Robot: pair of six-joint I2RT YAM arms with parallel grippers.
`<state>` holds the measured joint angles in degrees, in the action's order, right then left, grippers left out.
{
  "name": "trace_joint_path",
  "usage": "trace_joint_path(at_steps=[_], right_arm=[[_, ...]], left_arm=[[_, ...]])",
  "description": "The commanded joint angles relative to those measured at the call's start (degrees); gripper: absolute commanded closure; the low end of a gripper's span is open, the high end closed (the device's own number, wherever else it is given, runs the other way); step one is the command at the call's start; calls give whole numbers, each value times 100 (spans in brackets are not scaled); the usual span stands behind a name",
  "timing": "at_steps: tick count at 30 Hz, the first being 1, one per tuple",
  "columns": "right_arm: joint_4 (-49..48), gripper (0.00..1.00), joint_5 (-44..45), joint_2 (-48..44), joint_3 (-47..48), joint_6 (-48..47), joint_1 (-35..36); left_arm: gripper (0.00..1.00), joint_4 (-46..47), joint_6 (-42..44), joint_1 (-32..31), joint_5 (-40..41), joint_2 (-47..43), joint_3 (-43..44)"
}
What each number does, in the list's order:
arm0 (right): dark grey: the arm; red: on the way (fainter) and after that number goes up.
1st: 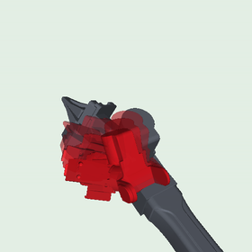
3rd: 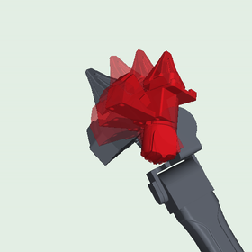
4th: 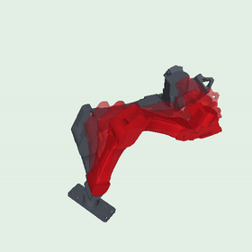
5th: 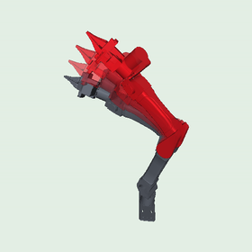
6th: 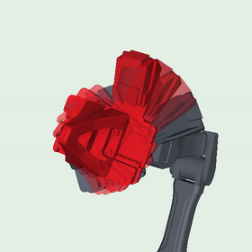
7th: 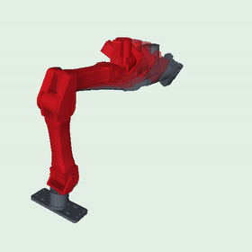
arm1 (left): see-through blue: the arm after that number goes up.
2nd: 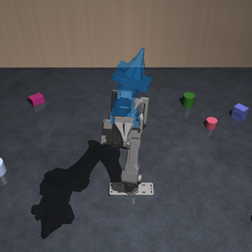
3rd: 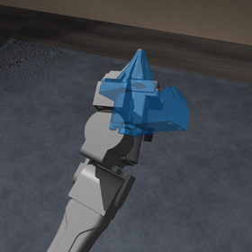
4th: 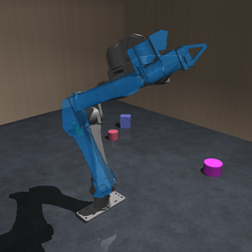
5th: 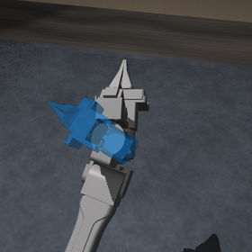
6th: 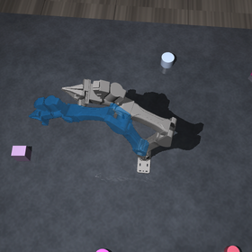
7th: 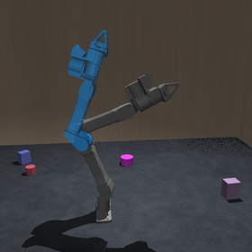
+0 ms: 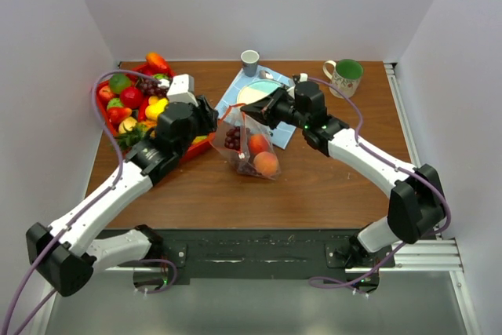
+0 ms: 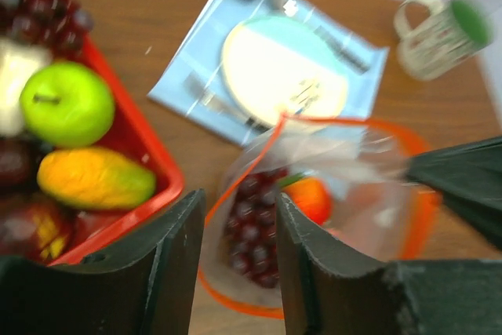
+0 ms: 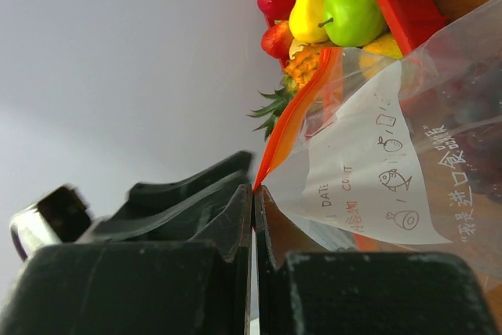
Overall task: Place the food in the zip-top bag and seal the zipper
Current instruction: Adjust the zipper food storage bag at the center of the board.
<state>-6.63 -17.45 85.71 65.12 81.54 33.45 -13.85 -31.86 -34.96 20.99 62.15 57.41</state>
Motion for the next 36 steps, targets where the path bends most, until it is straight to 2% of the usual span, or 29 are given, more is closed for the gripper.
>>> trace_joint_path(at_steps=[1,14,15,16,17,18,20,22,24,27,30,36], right_arm=[[56,100,110,-424,62,-269,12],[382,100,339,-634,-17,-648,12],[408,100,339,-661,-26,-709,4],[522,100,365,-687,-9,-779,12],[645,100,444,-722,26,-875,12],[828,100,540,-766,62,-1146,21],[1391,100,986,-1012,141,-1490,21],[2004,100,1435,-1336,141,-2070,21],[2480,100,2165,-1504,176,-2665,21],[3395,100,3331,-1654,448,-3369,3],[3914,100,3835,-1786,808,-3749,3],[4442,100,3890,-1918,1573,-4023,3]], left_arm=[[58,-364,118,-20,449,385,-265],[59,224,48,-20,10,913,-660],[64,329,48,-11,-33,974,-635],[82,391,39,-20,-234,1009,-599],[94,426,13,-28,-384,1044,-538],[100,488,-39,-89,-516,1132,-346],[100,497,-49,-317,-649,1229,-65],[100,427,-101,-800,-728,1369,393],[100,548,-285,-1273,-877,1388,665],[100,629,-461,-1636,-957,1344,912],[100,594,-480,-1611,-642,1247,843],[100,470,-479,-1408,-579,1606,693]])
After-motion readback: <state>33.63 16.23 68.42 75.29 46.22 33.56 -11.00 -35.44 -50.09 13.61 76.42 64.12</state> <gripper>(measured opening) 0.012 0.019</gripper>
